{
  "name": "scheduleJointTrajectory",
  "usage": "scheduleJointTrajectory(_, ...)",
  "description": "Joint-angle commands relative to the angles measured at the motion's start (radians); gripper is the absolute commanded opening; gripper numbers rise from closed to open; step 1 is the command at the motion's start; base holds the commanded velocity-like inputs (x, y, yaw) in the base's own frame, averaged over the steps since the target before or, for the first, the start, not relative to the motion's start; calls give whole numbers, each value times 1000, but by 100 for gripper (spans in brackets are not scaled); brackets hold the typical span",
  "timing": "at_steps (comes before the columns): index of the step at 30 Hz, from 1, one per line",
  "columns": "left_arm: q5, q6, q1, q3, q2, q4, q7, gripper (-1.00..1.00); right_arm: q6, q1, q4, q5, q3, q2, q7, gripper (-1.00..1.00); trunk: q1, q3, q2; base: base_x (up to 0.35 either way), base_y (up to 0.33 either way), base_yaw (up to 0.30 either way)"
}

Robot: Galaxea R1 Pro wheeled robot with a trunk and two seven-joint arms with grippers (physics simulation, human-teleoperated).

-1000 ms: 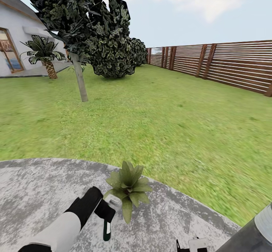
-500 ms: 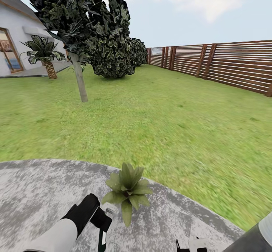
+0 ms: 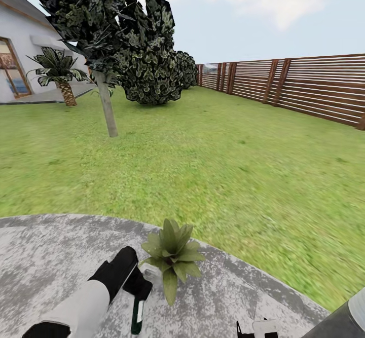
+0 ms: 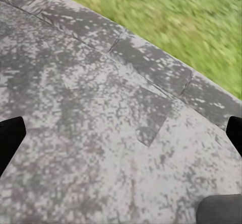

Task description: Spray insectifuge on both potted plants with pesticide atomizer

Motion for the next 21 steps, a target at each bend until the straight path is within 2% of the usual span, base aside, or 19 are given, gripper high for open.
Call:
scheduleJointTrajectory(1,-9,21,-24,-11,-1,-3,-13,-100,-1,-1,1,11,-1,0,-9,100,0,-1,0,0,0,0)
scheduleJointTrajectory(3,-8,37,-68,-23,-8,-4,-32,-100,-1,-1,1,11,-1,0,-9,100,0,-1,0,0,0,0)
scheduleJointTrajectory(6,-9,44,-82,-34,-26,-3,-69,-100,-1,-1,2,11,-1,0,-9,100,0,-1,0,0,0,0)
scheduleJointTrajectory(8,-9,56,-84,-47,-27,2,-76,-100,-1,-1,2,11,-1,0,-9,100,0,-1,0,0,0,0)
scheduleJointTrajectory(14,-8,53,-64,-62,-26,11,-80,-100,-1,-1,2,11,0,0,-9,100,0,-1,0,0,0,0)
scheduleJointTrajectory(17,-8,46,-30,-78,-29,12,-81,-100,-1,-1,2,11,0,0,-9,100,0,-1,0,0,0,0)
scheduleJointTrajectory(21,-7,40,-7,-86,-46,11,-98,-100,-1,-1,2,11,-1,0,-8,100,0,-1,0,0,0,0)
